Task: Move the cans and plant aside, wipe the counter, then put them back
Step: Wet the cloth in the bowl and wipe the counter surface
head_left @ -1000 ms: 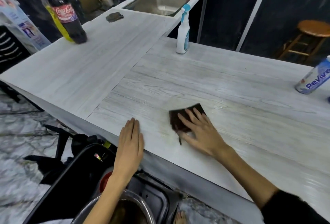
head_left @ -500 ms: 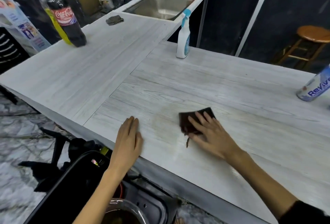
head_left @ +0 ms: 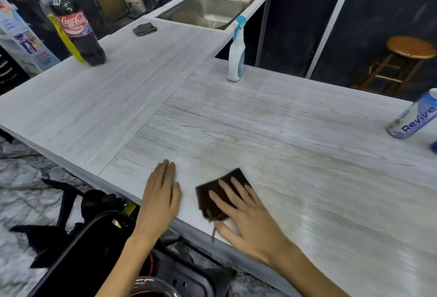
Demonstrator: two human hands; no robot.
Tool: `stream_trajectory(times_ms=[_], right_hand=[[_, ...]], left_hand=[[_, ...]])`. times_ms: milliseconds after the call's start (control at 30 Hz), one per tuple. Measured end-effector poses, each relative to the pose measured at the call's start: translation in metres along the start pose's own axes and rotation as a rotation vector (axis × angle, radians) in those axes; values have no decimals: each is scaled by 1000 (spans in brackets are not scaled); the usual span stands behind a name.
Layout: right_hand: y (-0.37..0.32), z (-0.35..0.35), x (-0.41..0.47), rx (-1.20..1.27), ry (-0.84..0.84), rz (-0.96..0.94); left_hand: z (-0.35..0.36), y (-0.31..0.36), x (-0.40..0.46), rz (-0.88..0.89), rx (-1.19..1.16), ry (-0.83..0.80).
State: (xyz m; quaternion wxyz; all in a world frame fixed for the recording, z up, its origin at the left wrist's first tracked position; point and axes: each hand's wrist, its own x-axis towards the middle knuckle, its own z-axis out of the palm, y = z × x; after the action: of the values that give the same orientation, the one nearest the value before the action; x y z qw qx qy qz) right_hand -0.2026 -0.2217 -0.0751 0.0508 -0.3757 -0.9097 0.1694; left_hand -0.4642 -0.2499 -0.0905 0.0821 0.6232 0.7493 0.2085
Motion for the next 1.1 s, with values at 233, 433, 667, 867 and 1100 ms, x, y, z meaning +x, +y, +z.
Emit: stream_trajectory(times_ms=[233,433,667,867,1100], right_hand=[[93,-46,-27,35,65,407],[65,-32,-42,17,48,296],[132,-58,-175,-19,81,458],[158,-77,-117,30,92,533],[123,-52,-221,49,73,280]], left_hand=[[13,34,-2,35,-60,-68],[40,105,-12,161,-102,-85],[50,150,-28,203,-95,-83],[55,194,-45,212,-72,-118],[75,242,-62,248,-97,-147]])
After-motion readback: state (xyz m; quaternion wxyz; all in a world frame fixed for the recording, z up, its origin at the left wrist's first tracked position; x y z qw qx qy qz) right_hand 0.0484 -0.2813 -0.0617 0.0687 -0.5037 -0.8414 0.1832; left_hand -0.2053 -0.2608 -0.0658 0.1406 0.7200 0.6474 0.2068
